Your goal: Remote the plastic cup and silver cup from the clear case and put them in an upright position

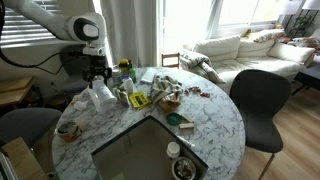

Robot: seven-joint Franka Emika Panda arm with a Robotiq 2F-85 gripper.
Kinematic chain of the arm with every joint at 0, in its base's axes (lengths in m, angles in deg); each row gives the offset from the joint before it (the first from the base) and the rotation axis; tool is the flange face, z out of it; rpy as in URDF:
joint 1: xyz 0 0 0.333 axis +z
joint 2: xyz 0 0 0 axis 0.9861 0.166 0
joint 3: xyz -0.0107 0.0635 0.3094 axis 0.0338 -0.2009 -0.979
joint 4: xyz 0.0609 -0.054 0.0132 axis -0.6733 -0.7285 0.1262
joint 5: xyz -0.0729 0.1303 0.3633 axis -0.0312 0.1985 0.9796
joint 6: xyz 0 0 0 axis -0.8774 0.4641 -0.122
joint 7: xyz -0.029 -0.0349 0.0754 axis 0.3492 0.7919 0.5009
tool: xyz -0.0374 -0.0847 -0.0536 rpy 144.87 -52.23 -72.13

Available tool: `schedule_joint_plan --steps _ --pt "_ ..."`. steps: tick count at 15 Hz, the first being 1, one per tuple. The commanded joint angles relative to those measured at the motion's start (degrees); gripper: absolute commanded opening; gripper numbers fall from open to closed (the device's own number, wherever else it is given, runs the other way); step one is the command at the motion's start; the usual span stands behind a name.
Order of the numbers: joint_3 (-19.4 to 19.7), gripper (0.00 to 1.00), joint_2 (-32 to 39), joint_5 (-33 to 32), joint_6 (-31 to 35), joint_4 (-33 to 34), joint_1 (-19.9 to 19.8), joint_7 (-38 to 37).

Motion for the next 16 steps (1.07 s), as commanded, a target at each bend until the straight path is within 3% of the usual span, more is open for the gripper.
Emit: schedule_joint_plan --steps 1,4,5,7,14,16 --pt "0.98 0.56 -1.25 -2.45 6.38 -4.65 0.79 -5.01" --pt "1.02 0.56 -1.33 -3.65 6.52 -6.30 0.74 -5.76" --pt "0.91 0.95 -1.51 -3.20 7.21 -6.87 0.53 -5.66" --pt "0.69 1.00 -2.36 -2.33 8.52 -7.89 0.29 -4.80" --pt "0.34 1.00 -9.16 -2.94 6.57 -11.26 -0.34 -2.50" --pt "0.55 1.00 -12.10 -2.31 7.34 -13.67 -0.87 -4.73"
